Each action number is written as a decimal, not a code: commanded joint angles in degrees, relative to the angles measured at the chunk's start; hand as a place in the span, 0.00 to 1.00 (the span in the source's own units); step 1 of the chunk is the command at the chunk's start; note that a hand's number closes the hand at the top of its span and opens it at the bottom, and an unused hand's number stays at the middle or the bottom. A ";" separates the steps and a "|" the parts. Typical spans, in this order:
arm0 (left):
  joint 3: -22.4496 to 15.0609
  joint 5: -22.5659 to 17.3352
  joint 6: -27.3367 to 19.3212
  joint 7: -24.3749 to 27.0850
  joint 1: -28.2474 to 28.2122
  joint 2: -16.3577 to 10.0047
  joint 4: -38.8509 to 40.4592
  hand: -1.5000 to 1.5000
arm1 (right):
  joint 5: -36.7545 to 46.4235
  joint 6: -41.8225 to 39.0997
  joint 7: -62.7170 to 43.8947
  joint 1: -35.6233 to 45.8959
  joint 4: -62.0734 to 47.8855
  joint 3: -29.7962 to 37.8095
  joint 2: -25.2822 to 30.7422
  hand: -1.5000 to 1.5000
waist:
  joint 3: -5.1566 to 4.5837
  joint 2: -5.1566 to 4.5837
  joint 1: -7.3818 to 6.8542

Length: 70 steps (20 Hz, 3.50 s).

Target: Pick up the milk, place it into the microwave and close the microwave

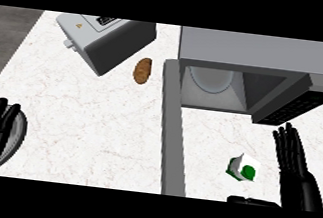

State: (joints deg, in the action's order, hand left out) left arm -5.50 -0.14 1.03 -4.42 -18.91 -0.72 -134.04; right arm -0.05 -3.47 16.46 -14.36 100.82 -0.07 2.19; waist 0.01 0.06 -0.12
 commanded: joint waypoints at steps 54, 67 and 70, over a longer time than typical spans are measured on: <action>-6.32 2.51 0.28 2.61 -12.36 0.67 -7.13 0.00 | 1.89 -9.12 43.52 18.66 -53.99 3.00 3.56 1.00 | -0.02 0.04 -0.24; -0.21 -2.44 1.48 1.99 -12.70 0.30 -7.35 0.00 | 4.51 4.49 21.88 20.99 -32.59 -2.40 -2.10 1.00 | -0.04 0.08 -0.33; 3.45 -6.13 3.25 1.81 -8.95 -1.15 -3.17 0.00 | 5.66 6.14 18.23 24.31 -32.41 -2.26 -0.53 1.00 | -0.04 0.00 -0.20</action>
State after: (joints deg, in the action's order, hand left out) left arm -3.26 -4.61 3.14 -2.53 -28.33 -1.56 -138.50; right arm 3.49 -0.02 39.62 6.72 66.80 -2.24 1.13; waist -0.03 0.09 -0.29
